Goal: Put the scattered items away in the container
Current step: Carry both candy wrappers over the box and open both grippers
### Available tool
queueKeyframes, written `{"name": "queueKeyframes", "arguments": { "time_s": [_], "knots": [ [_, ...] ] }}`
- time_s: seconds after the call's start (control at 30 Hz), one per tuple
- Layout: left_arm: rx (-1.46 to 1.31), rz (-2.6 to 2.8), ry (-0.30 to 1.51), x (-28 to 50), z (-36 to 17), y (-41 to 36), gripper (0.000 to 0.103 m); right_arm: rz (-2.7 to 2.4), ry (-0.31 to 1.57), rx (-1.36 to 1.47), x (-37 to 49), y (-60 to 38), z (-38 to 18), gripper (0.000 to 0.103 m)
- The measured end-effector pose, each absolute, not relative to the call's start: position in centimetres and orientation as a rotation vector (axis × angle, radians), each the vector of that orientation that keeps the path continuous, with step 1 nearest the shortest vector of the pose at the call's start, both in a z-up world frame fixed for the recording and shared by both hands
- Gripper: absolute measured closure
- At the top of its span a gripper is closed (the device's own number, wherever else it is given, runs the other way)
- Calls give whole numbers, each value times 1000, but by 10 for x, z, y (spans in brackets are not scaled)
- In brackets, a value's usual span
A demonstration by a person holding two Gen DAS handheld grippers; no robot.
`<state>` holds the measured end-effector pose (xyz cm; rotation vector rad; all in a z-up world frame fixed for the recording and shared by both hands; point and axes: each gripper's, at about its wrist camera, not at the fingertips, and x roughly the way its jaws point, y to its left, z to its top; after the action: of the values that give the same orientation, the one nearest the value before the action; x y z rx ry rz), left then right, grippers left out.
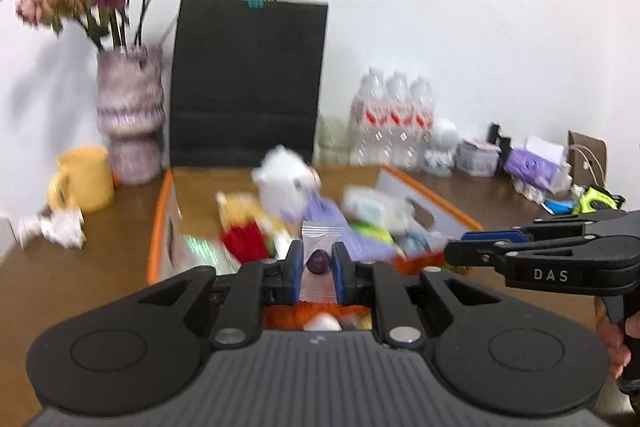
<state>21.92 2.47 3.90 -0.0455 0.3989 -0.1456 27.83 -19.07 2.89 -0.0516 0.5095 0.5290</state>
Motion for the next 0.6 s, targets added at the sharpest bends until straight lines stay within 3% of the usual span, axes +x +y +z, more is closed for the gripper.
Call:
{"name": "queueKeyframes", "arguments": {
  "time_s": [0.17,0.53,0.57,0.6],
  "knots": [
    [-75,-115,370,255,53,39,87,501,506,-20,317,-179,35,82],
    [-117,-66,476,318,19,69,87,468,574,-74,385,-154,4,81],
    [-116,-62,479,321,18,70,86,462,580,-71,388,-153,3,80],
    [-119,-53,482,323,17,71,76,459,589,-66,392,-153,1,70]
  ]
}}
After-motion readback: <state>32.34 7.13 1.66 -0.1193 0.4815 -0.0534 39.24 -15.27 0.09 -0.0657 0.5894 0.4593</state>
